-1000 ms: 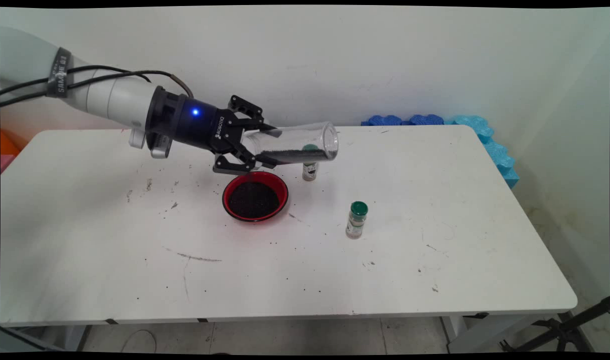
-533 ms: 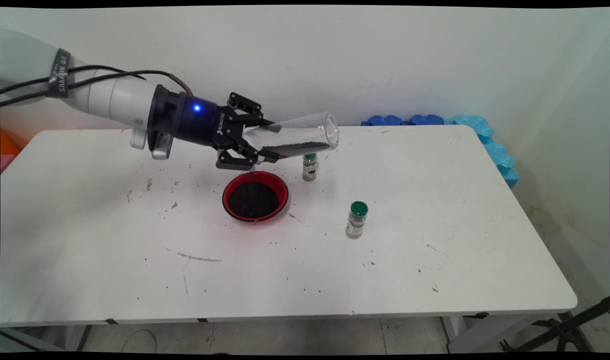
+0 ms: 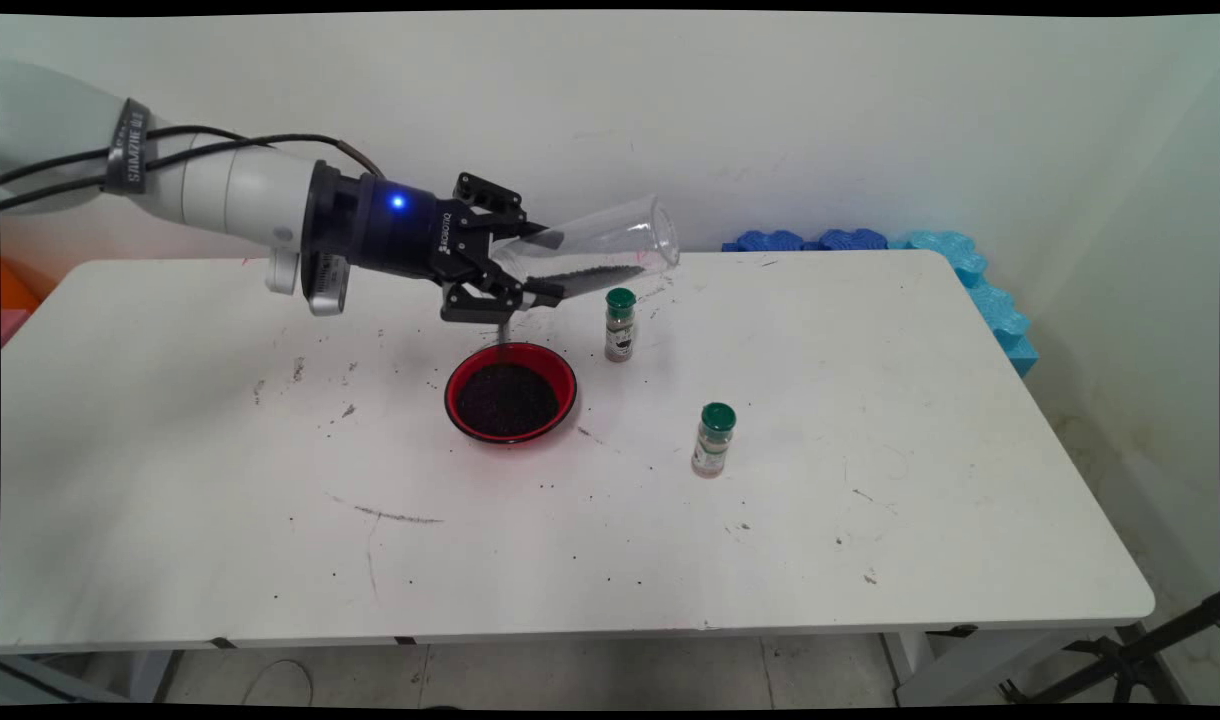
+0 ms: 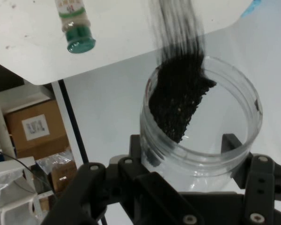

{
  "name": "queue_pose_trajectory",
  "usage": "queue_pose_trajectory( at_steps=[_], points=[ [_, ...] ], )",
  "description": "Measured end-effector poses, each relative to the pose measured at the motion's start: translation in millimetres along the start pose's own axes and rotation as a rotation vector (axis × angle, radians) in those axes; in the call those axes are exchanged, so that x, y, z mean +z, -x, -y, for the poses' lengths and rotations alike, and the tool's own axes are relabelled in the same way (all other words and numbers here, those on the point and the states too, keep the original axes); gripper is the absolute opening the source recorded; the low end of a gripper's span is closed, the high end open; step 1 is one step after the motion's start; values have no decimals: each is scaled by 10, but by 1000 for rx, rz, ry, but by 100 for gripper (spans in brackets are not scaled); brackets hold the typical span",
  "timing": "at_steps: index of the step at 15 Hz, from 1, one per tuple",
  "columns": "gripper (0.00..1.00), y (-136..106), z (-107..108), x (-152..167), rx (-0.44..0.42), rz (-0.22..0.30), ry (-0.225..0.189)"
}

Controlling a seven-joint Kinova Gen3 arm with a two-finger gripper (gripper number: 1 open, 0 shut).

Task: Pour the black seasoning powder in the red bowl

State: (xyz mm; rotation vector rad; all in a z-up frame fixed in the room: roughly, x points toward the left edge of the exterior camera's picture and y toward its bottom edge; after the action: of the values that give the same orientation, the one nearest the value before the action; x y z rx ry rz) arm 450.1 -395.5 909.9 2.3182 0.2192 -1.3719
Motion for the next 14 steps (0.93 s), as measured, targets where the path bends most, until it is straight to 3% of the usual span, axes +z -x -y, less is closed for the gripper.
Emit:
queue_pose_trajectory(
  at_steps=[14],
  points=[
    [0,16,18,53,-58,83,64]
  ],
)
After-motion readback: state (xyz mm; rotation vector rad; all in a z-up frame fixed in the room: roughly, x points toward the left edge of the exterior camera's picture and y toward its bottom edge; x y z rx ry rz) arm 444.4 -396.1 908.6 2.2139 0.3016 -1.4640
